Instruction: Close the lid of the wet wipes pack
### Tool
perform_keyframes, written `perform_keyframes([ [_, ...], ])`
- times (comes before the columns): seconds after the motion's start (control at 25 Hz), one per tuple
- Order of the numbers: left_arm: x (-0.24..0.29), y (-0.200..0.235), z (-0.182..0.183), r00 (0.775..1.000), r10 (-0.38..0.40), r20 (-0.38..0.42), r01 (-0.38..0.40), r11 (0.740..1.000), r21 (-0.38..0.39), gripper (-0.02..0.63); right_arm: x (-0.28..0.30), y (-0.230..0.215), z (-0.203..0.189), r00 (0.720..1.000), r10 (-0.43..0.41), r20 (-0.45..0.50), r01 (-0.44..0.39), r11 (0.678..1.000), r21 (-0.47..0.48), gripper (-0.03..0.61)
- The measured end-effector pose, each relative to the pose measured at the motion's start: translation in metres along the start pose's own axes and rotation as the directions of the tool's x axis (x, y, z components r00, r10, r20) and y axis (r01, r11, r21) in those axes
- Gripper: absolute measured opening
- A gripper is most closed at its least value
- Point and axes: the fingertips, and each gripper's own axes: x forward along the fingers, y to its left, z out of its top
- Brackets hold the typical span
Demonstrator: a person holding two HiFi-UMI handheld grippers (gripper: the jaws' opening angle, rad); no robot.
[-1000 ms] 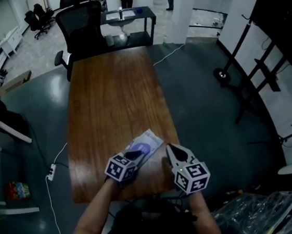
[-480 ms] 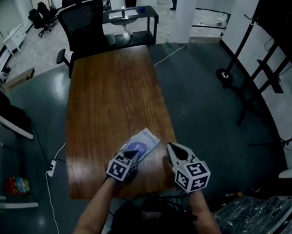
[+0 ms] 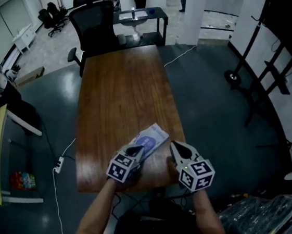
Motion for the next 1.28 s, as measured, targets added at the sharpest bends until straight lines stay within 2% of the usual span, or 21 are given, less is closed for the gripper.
perform_keyframes([
  [0.2, -0.056, -0.016, 0.022, 0.989, 0.005, 0.148, -0.008, 1.000, 0.021, 0.000, -0.020, 0.038, 0.002, 0.998, -0.009, 0.060, 0.010, 1.000, -0.015, 0.011],
  [0.44, -0.132, -0.035, 0.030, 0.960, -0.005, 0.281, 0.008, 1.000, -0.011, 0.000, -0.046, 0.109, -0.001, 0.991, 0.010, 0.135, -0.001, 0.998, -0.067, 0.011],
  [0.88, -0.270, -0.060, 0.003, 0.920, -0.054, 0.387, 0.035, 0.998, 0.055, 0.000, -0.080, 0.250, -0.006, 0.978, -0.005, 0.208, 0.033, 0.990, -0.135, 0.009],
  [1.04, -0.305, -0.066, -0.001, 0.905, -0.065, 0.421, 0.042, 0.997, 0.065, 0.000, -0.090, 0.288, -0.003, 0.974, 0.006, 0.228, 0.034, 0.985, -0.171, 0.009],
  [1.28, -0.342, -0.071, -0.007, 0.887, -0.064, 0.457, 0.043, 0.998, 0.055, 0.000, -0.099, 0.332, -0.001, 0.968, 0.058, 0.242, -0.008, 0.979, -0.202, 0.009],
])
